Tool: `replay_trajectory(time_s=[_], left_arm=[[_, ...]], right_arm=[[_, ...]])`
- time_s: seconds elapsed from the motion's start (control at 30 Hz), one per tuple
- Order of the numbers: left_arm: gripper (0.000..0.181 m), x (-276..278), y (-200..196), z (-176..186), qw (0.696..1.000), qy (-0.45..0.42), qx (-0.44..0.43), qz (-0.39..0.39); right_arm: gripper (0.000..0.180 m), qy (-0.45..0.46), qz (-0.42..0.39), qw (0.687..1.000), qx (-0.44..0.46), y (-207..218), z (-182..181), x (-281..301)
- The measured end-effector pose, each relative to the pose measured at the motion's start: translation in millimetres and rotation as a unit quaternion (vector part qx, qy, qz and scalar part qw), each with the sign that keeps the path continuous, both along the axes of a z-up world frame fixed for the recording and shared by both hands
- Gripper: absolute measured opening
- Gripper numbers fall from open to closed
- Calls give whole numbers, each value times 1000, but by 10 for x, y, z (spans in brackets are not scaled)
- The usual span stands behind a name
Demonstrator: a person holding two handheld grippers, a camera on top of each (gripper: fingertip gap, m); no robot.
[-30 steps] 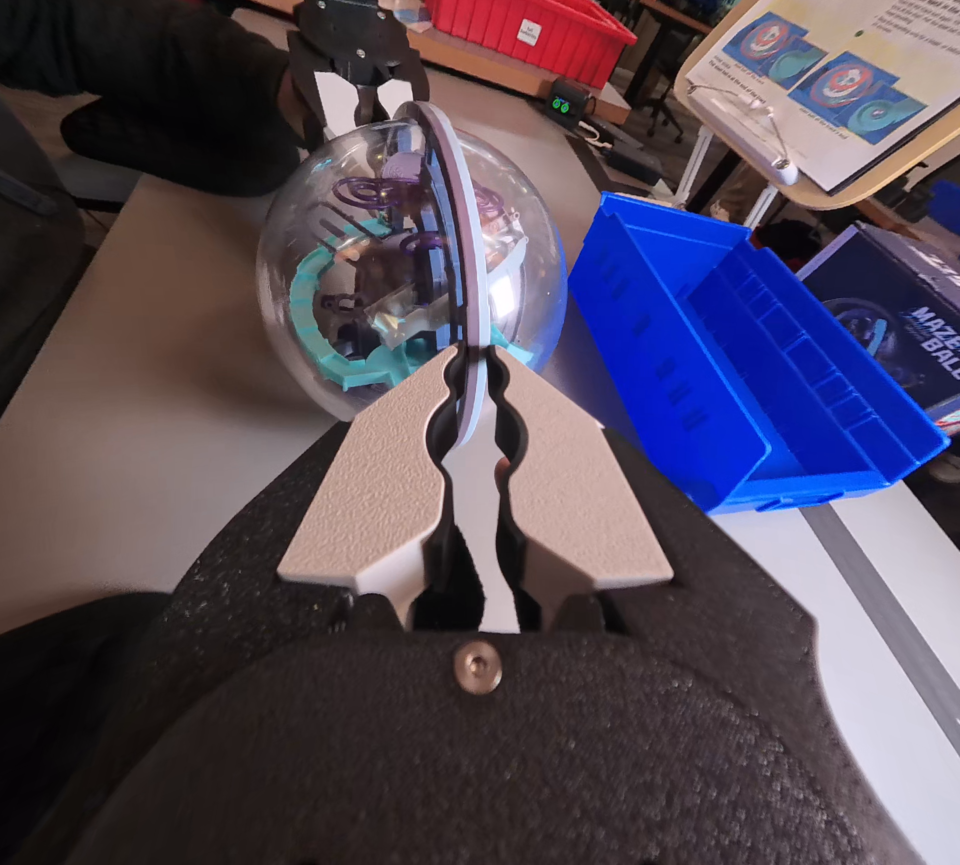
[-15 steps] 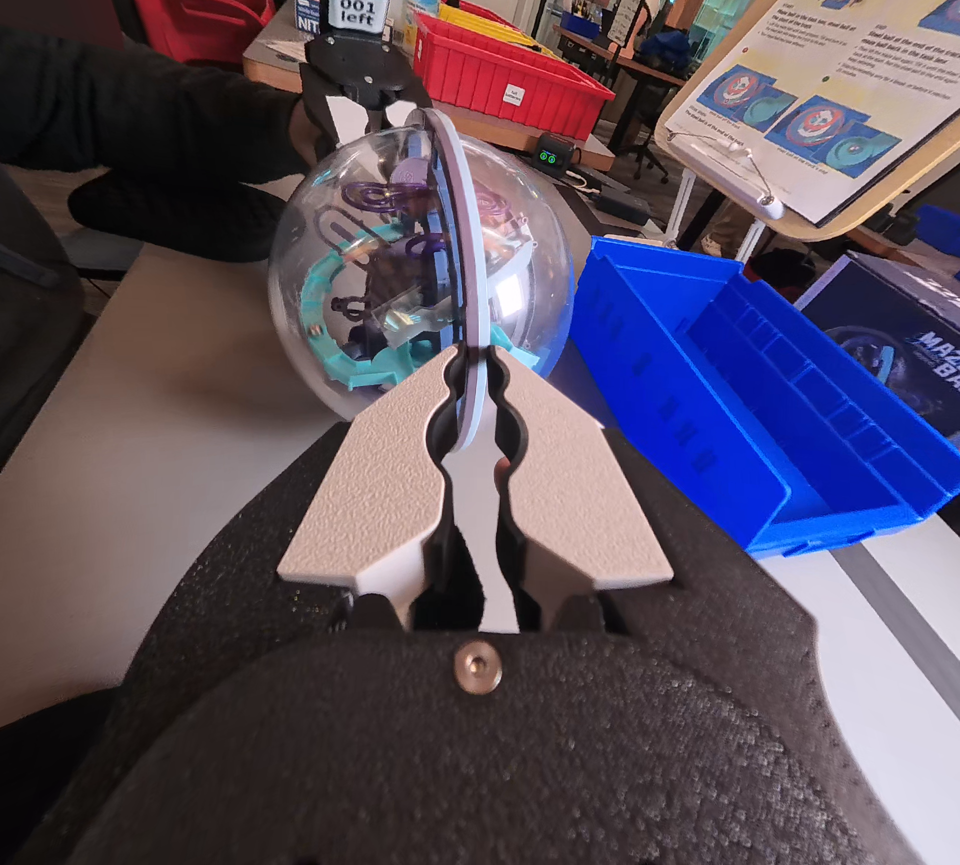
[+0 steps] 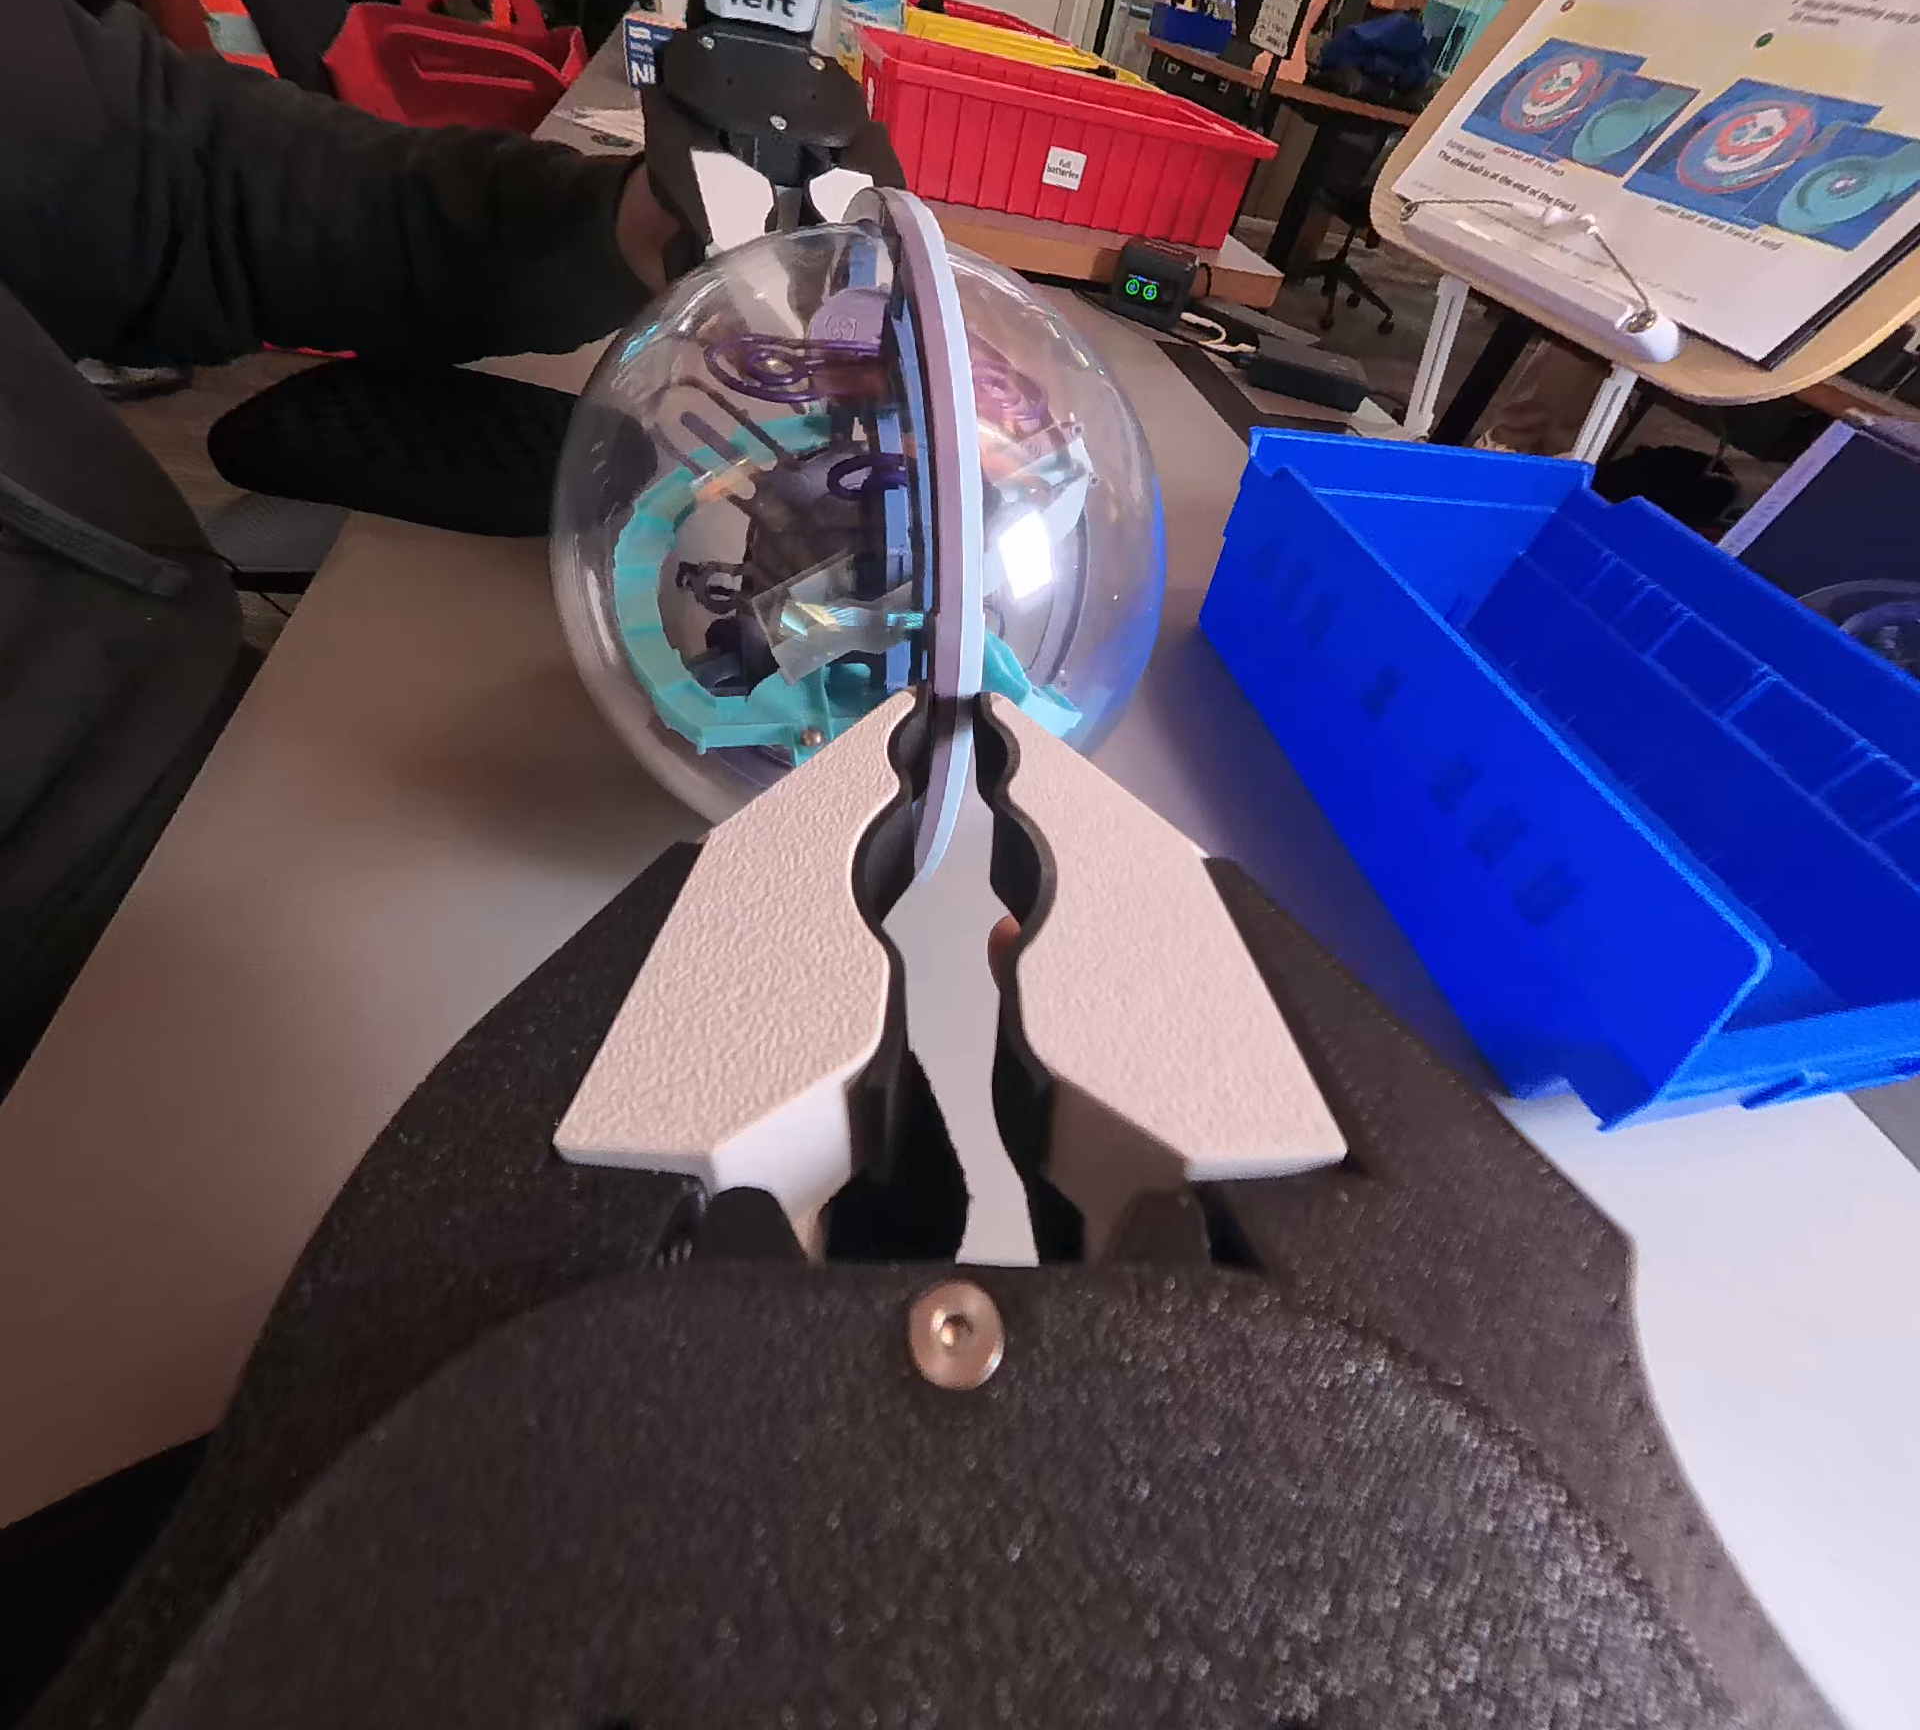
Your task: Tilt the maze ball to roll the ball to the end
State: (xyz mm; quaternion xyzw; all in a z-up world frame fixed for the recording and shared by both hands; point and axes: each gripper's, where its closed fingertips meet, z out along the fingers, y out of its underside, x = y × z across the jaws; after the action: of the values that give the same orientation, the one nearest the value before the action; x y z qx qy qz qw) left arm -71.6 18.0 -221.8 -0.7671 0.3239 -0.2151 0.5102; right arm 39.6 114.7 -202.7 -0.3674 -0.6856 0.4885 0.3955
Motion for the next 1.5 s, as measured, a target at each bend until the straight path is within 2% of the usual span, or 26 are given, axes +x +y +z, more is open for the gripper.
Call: replay_trajectory(time_s=[0.3, 0.5, 0.77, 1.07, 1.2, 1.37, 1.5], left_arm=[[6, -66, -42, -30, 999, -19, -31, -6], [6, -143, -37, -4, 996, -65, -57, -11], [6, -229, 34, 119, 988, -135, -78, -12], [6, -277, 175, 94, 978, -178, -107, -34], [6, -265, 195, 101, 977, -173, -107, -58], [6, -218, 227, 139, 976, -162, -110, -92], [6, -151, 295, 182, 975, -161, -111, -107]], right_arm=[[5, -16, 4, 1000, -20, -54, -108, -49], [5, -44, 1, 998, -34, -95, -235, -87], [5, -99, 0, 989, -106, -202, -469, -103], [7, -133, 1, 985, -112, -330, -724, -72], [20, -142, 11, 985, -96, -296, -674, -56], [20, -118, 11, 987, -106, -95, -342, -131], [17, -132, 28, 982, -131, -38, -197, -199]])
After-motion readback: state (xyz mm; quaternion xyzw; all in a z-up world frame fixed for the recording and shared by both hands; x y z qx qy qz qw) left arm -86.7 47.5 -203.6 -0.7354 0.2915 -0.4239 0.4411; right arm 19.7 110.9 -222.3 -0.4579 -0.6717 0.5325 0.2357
